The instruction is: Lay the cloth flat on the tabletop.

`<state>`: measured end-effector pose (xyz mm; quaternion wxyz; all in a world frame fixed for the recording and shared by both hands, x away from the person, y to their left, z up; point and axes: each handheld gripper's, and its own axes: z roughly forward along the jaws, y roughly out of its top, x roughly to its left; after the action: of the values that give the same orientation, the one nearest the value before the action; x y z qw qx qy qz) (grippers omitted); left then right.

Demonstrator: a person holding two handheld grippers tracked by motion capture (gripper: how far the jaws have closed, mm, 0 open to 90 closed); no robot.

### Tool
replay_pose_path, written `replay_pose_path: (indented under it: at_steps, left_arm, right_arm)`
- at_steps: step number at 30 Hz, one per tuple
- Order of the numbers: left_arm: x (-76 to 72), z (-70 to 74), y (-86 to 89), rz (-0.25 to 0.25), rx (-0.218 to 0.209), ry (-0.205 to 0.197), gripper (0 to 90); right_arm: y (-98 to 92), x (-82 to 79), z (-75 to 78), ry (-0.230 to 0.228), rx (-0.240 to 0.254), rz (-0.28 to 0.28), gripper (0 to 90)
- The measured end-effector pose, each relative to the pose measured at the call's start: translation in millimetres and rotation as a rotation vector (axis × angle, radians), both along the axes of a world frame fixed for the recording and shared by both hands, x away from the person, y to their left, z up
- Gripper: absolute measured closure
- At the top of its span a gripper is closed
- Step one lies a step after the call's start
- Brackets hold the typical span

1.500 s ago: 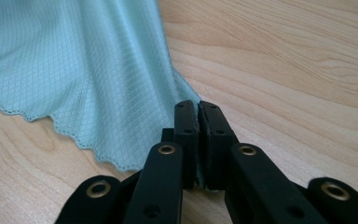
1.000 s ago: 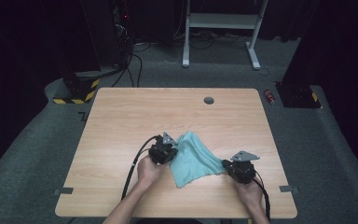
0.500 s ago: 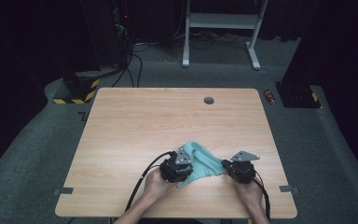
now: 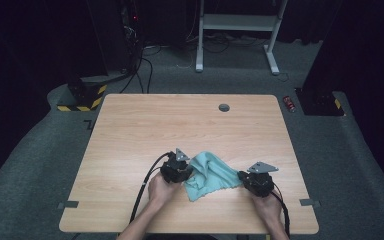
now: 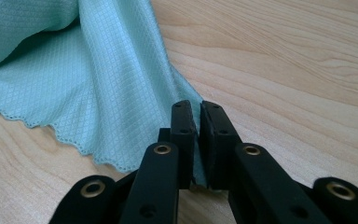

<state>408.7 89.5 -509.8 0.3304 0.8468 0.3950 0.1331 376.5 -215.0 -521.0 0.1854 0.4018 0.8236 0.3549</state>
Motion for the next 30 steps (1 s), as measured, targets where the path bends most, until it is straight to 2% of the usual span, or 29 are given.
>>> replay_pose_path:
  at_steps: [1, 3, 4, 8, 10, 12, 13, 14, 15, 16, 17, 18, 19, 20, 22, 26, 27, 28, 29, 30]
  left_arm:
    - [2.2, 1.0, -1.5, -0.001, -0.008, -0.011, 85.4]
    - [6.9, 6.3, -2.2, -0.003, -0.028, -0.026, 88.7]
    - [10.3, 11.1, -1.7, -0.001, -0.033, -0.03, 89.4]
    - [24.5, 41.9, 4.7, 0.03, -0.058, -0.105, 89.4]
    - [31.5, 57.8, 9.8, 0.053, -0.054, -0.147, 89.3]
    - [34.8, 63.1, 13.8, 0.076, -0.056, -0.165, 88.8]
    - [36.4, 62.5, 16.4, 0.084, -0.052, -0.164, 87.2]
    - [38.2, 59.2, 18.0, 0.09, -0.03, -0.146, 87.2]
    - [40.2, 53.8, 18.8, 0.093, 0.002, -0.115, 84.7]
    - [41.4, 46.8, 19.8, 0.1, 0.029, -0.089, 76.3]
    - [41.9, 33.1, 23.8, 0.119, 0.053, -0.044, 72.6]
    - [41.9, 33.1, 23.8, 0.119, 0.053, -0.044, 70.1]
    - [40.7, 26.1, 26.4, 0.131, 0.042, -0.023, 66.9]
    - [39.6, 22.9, 27.5, 0.136, 0.035, -0.014, 66.9]
    - [34.2, 16.5, 28.0, 0.14, 0.017, -0.003, 60.0]
    - [21.0, 9.0, 26.1, 0.138, 0.014, -0.029, 51.5]
    - [19.1, 7.1, 26.0, 0.142, 0.006, -0.025, 50.6]
    - [17.8, 4.6, 26.1, 0.145, 0.001, -0.024, 50.0]
    - [17.4, 3.0, 26.1, 0.146, -0.002, -0.022, 50.0]
    - [17.2, 0.9, 26.5, 0.137, -0.007, -0.012, 57.2]
  right_arm:
    - [0.0, 0.0, 0.0, 0.0, 0.0, 0.0, 83.8]
    - [0.0, 0.0, 0.0, 0.0, 0.0, 0.0, 83.8]
    - [0.0, 0.0, 0.0, -0.001, -0.001, 0.0, 83.8]
    - [0.0, 0.0, 0.0, 0.0, 0.0, -0.001, 83.8]
    - [0.1, -0.1, 0.0, -0.001, 0.0, -0.001, 83.7]
    - [0.0, 0.0, 0.0, 0.0, 0.0, 0.0, 83.8]
    - [0.0, 0.0, 0.0, 0.0, 0.0, 0.0, 83.6]
    - [0.0, 0.0, 0.0, 0.0, 0.0, 0.0, 83.6]
    - [0.0, 0.0, 0.0, -0.001, 0.0, 0.001, 83.6]
    - [0.1, 0.1, 0.0, -0.002, -0.001, 0.002, 83.4]
    - [0.1, 0.1, 0.0, -0.001, -0.001, 0.003, 83.0]
    - [0.1, 0.1, 0.0, -0.001, -0.001, 0.003, 83.0]
    - [0.1, 0.7, -0.1, 0.004, 0.007, 0.011, 79.2]
    - [0.1, 0.7, -0.1, 0.004, 0.007, 0.011, 79.2]
    - [-0.4, 1.9, 0.0, 0.011, 0.018, 0.021, 76.4]
    - [0.5, 8.4, 3.2, 0.036, 0.023, 0.029, 70.0]
    - [1.5, 11.0, 5.8, 0.033, 0.041, 0.023, 68.0]
    - [6.0, 20.1, 14.2, 0.024, 0.089, 0.032, 65.4]
    - [6.0, 20.1, 14.2, 0.024, 0.089, 0.032, 65.4]
    - [12.9, 32.6, 20.2, 0.049, 0.142, 0.053, 63.0]
